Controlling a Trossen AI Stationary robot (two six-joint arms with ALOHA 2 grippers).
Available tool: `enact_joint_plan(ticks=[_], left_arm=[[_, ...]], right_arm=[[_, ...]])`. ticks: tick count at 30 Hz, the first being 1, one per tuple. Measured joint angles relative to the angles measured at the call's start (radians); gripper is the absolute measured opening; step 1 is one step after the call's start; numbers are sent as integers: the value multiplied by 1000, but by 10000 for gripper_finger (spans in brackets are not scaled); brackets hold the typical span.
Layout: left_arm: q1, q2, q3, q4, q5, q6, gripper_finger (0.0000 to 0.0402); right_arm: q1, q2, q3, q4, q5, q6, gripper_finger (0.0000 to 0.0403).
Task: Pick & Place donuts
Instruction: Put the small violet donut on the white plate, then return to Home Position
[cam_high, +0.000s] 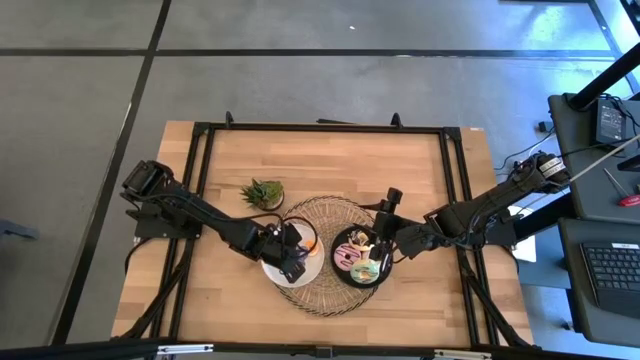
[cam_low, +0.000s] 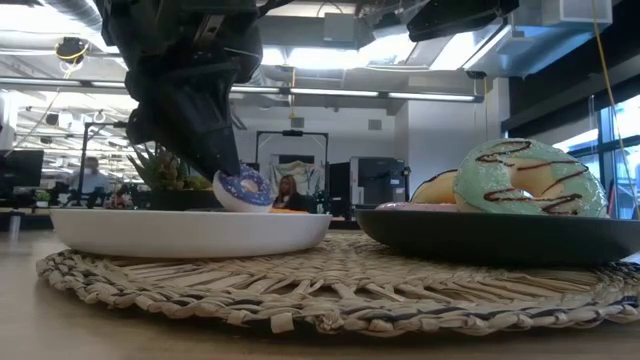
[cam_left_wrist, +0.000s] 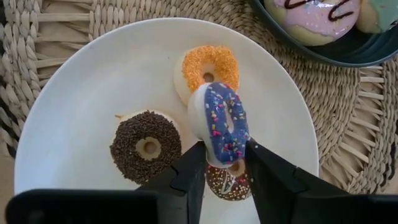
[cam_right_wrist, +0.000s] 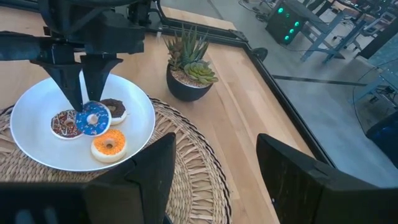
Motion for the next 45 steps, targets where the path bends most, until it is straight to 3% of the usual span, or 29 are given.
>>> enact_joint_plan(ticks=[9, 18, 20, 24, 27, 30, 35, 37, 40, 45], left_arm=[[13, -30, 1, -101, 12, -28, 111], [23, -148, 1, -147, 6, 26, 113], [2, -184, 1, -184, -72, 50, 114], [-94, -254, 1, -205, -339, 127, 112], [-147, -296, 1, -196, -460, 120, 109], [-181, -321, 1, -197, -519, 114, 110], [-203, -317, 1, -173, -555, 214, 111], [-183, -319, 1, -133, -520, 244, 110], [-146, -317, -2, -21, -375, 349, 107], [-77, -314, -75, 329, -118, 588, 108]], right_arm=[[0, 0, 0, 0, 0, 0, 225], [0, 0, 0, -15, 2, -1, 225], [0, 0, 0, -77, 7, 11, 225], [28, -2, 0, -260, 23, 61, 225], [59, -2, 0, -397, 3, 155, 225], [82, -2, -2, -472, -4, 337, 225], [120, -34, -31, -467, 24, 421, 225], [130, -70, -63, -483, 9, 463, 225], [152, -161, -128, -482, -5, 551, 225], [169, -328, -236, -384, 26, 546, 225]])
